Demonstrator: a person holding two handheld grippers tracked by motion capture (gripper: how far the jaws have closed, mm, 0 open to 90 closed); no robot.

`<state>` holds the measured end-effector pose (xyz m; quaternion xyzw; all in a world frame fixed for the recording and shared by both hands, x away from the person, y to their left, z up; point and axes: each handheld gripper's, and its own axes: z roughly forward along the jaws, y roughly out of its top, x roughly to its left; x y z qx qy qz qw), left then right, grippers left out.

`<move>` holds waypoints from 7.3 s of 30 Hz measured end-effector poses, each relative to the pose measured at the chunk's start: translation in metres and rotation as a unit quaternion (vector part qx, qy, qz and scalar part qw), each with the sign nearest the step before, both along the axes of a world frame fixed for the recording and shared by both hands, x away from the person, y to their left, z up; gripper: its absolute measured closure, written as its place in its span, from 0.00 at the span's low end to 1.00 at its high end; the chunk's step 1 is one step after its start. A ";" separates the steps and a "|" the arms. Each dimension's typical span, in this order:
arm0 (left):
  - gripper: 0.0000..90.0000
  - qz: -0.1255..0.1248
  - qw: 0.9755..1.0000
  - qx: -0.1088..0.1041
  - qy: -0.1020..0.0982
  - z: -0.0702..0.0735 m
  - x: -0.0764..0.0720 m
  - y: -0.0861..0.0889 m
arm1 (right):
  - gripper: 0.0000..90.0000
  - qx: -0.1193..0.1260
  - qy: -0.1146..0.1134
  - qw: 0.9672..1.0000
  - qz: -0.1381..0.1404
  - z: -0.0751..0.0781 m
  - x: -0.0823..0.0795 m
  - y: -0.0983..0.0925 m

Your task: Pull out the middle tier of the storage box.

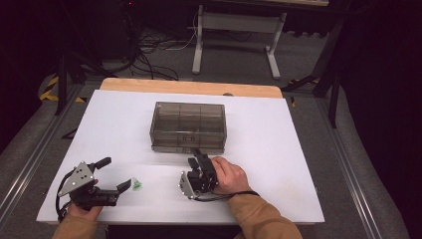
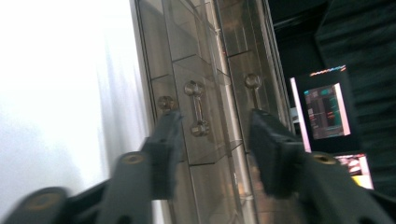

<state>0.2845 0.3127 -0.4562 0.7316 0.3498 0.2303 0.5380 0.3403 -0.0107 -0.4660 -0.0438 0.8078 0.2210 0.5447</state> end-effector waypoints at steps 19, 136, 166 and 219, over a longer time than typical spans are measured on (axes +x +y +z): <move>0.01 -0.001 1.000 0.002 0.002 0.000 0.000 0.000 | 0.34 0.084 0.111 0.990 0.032 0.021 0.003 -0.017; 0.01 -0.002 1.000 0.004 -0.001 -0.001 0.001 0.000 | 0.52 0.077 0.432 0.896 0.072 0.044 0.094 -0.018; 0.01 -0.004 1.000 0.004 -0.002 -0.001 0.002 0.001 | 0.77 0.066 0.411 0.907 0.058 0.046 0.088 -0.016; 0.01 -0.002 1.000 0.005 0.000 -0.001 0.001 0.000 | 0.79 0.060 0.423 0.900 0.085 0.041 0.058 -0.020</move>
